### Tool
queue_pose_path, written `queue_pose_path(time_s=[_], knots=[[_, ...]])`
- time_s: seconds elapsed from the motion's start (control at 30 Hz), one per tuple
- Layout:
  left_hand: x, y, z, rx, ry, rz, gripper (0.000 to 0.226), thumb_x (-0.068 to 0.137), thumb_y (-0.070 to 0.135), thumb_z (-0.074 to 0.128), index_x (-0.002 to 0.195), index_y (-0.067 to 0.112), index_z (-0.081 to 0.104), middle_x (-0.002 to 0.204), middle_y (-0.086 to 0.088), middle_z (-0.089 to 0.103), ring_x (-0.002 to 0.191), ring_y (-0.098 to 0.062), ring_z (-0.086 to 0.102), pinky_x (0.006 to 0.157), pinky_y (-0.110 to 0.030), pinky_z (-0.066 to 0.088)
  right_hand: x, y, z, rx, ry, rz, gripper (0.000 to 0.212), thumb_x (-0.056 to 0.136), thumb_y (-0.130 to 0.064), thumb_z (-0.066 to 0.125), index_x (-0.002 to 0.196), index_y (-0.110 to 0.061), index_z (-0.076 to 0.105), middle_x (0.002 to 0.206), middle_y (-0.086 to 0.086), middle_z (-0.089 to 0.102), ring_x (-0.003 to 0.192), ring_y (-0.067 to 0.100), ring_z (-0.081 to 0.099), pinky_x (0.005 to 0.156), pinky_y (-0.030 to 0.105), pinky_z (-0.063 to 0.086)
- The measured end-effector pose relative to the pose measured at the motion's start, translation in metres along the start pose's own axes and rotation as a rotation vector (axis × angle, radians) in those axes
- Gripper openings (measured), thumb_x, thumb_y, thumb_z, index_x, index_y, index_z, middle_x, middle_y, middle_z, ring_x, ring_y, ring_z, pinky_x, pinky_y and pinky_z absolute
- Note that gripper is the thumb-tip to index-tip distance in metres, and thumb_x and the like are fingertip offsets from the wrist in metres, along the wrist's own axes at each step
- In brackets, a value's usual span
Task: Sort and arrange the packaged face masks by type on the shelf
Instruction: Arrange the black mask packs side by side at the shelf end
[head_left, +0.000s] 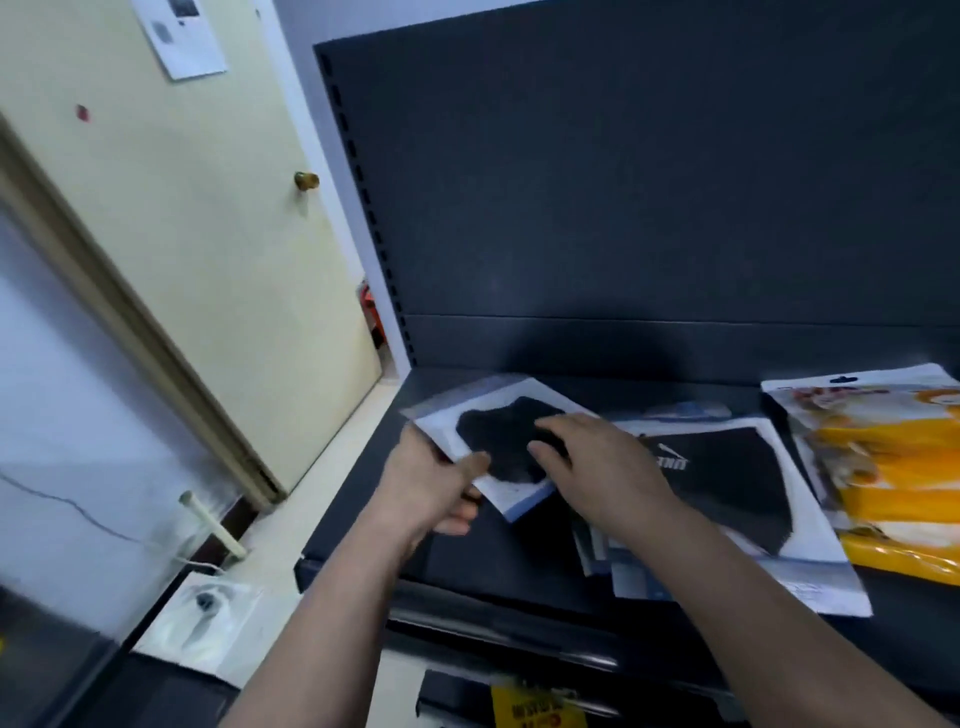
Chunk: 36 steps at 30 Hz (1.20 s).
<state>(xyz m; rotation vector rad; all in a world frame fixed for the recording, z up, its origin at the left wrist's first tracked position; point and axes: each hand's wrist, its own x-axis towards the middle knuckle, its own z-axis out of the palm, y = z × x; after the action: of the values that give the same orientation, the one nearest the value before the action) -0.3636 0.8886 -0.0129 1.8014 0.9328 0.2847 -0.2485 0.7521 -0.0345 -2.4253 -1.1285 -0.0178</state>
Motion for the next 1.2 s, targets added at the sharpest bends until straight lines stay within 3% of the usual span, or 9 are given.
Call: queue_pose_path(time_s=[0.1, 0.13, 0.23, 0.33, 0.5, 0.73, 0.9, 1.03, 1.2], knots=[[-0.006, -0.010, -0.023, 0.911, 0.172, 0.116, 0.051, 0.082, 0.053, 0.065, 0.113, 0.014, 0.052, 0.097, -0.001, 0.067, 0.092, -0.024, 0.065, 0.065, -0.030, 0.041, 0.000, -0.013, 0.014, -0.128, -0.206, -0.018, 0.045, 0.092, -0.051, 0.042, 0.130, -0.026, 0.051, 0.134, -0.003, 0.051, 0.124, 0.018, 0.042, 0.098, 0.034, 0.036], [-0.005, -0.009, -0.028, 1.016, 0.214, 0.225, 0.046, 0.084, 0.052, 0.062, 0.116, 0.021, 0.054, 0.104, 0.001, 0.067, 0.100, -0.024, 0.062, 0.069, -0.031, 0.043, 0.000, -0.013, 0.016, -0.121, -0.267, -0.023, 0.045, 0.092, -0.048, 0.046, 0.131, -0.026, 0.050, 0.138, -0.002, 0.047, 0.129, 0.018, 0.037, 0.102, 0.034, 0.033], [0.018, -0.015, -0.026, 0.955, -0.099, 0.578, 0.054, 0.089, 0.039, 0.061, 0.141, 0.035, 0.046, 0.144, 0.002, 0.049, 0.133, -0.021, 0.041, 0.103, -0.034, 0.041, -0.001, -0.008, 0.018, 0.039, -0.307, -0.025, 0.045, 0.091, -0.039, 0.055, 0.134, -0.028, 0.047, 0.151, -0.004, 0.032, 0.143, 0.014, 0.018, 0.113, 0.031, 0.022], [0.038, -0.026, -0.009, 0.951, -0.439, 0.538, 0.059, 0.096, 0.047, 0.048, 0.150, 0.041, 0.026, 0.163, 0.001, 0.013, 0.149, -0.016, 0.010, 0.120, -0.037, 0.015, -0.008, -0.001, 0.017, 0.109, -0.165, 0.005, 0.039, 0.094, -0.030, 0.052, 0.132, -0.029, 0.049, 0.150, -0.006, 0.034, 0.143, 0.010, 0.018, 0.114, 0.030, 0.021], [0.050, -0.034, 0.002, 1.266, -0.244, 0.373, 0.073, 0.092, 0.067, 0.028, 0.153, 0.030, 0.015, 0.152, -0.011, 0.032, 0.135, -0.035, 0.035, 0.107, -0.047, 0.037, -0.024, 0.014, 0.010, -0.253, -0.068, 0.230, 0.039, 0.097, -0.031, 0.040, 0.136, -0.026, 0.041, 0.149, -0.001, 0.032, 0.143, 0.025, 0.013, 0.114, 0.046, 0.017], [0.063, -0.026, 0.013, 1.238, -0.204, 0.348, 0.073, 0.092, 0.066, 0.028, 0.153, 0.030, 0.012, 0.152, -0.011, 0.030, 0.136, -0.035, 0.030, 0.104, -0.051, 0.038, -0.030, 0.021, 0.012, -0.150, -0.153, 0.230, 0.043, 0.099, -0.036, 0.035, 0.141, -0.030, 0.033, 0.156, -0.006, 0.020, 0.146, 0.015, 0.005, 0.117, 0.041, 0.006], [0.067, -0.023, 0.012, 1.240, -0.191, 0.308, 0.071, 0.094, 0.063, 0.027, 0.154, 0.029, 0.009, 0.156, -0.011, 0.023, 0.139, -0.036, 0.026, 0.106, -0.053, 0.036, -0.043, 0.026, 0.002, -0.131, 0.050, 0.333, 0.057, 0.090, -0.006, 0.043, 0.141, -0.031, 0.037, 0.155, -0.006, 0.024, 0.146, 0.017, 0.008, 0.117, 0.040, 0.006], [0.057, -0.006, 0.029, 1.146, -0.141, 0.382, 0.068, 0.096, 0.053, 0.039, 0.153, 0.024, 0.016, 0.159, -0.011, 0.016, 0.142, -0.035, 0.021, 0.107, -0.052, 0.032, -0.059, 0.038, -0.005, -0.121, -0.024, 0.403, 0.046, 0.094, -0.041, 0.044, 0.140, -0.033, 0.037, 0.155, -0.006, 0.025, 0.145, 0.020, 0.012, 0.115, 0.045, 0.012], [0.039, 0.020, 0.079, 0.753, -0.270, 0.637, 0.046, 0.096, 0.042, 0.050, 0.134, 0.015, 0.051, 0.132, -0.010, 0.054, 0.125, -0.029, 0.045, 0.099, -0.038, 0.042, -0.070, 0.052, -0.014, 0.000, -0.092, 0.239, 0.048, 0.092, -0.038, 0.052, 0.138, -0.032, 0.042, 0.153, -0.010, 0.027, 0.144, 0.011, 0.012, 0.116, 0.038, 0.006]])
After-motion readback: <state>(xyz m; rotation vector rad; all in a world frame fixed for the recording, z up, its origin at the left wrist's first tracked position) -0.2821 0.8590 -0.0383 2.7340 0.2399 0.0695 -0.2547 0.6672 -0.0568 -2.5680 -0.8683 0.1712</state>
